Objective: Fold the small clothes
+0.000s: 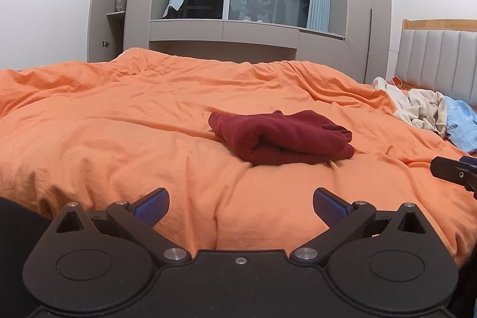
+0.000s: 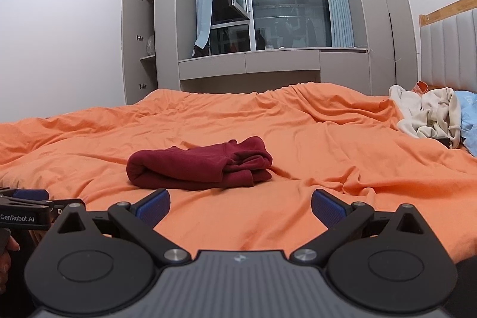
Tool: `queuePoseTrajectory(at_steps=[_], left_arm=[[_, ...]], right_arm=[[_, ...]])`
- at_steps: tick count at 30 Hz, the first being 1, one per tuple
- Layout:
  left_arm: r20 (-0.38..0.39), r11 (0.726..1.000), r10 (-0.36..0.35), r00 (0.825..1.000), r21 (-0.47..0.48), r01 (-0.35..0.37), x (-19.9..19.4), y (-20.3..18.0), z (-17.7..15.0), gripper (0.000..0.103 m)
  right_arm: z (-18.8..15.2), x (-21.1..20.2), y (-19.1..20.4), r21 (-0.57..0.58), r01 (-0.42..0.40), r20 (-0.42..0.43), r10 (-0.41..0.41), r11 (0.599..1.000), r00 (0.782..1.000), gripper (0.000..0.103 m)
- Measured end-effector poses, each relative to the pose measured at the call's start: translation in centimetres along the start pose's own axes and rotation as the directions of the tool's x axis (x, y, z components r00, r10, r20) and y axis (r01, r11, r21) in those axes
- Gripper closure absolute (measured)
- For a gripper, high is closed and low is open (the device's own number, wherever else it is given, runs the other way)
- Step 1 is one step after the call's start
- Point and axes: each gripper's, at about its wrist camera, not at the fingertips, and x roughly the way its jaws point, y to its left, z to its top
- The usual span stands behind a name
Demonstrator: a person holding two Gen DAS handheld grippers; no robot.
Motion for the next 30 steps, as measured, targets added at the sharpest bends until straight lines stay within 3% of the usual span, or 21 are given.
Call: queuePoseTrajectory(at_steps=[30], left_arm=[[0.004, 1.000, 0.005, 1.000, -0.017, -0.005, 0.08, 0.06, 0.13, 0.001]], right_arm=[[-0.18, 0.14, 0.08, 0.003, 0.004, -0.010, -0.004, 1.000, 1.000, 0.000]])
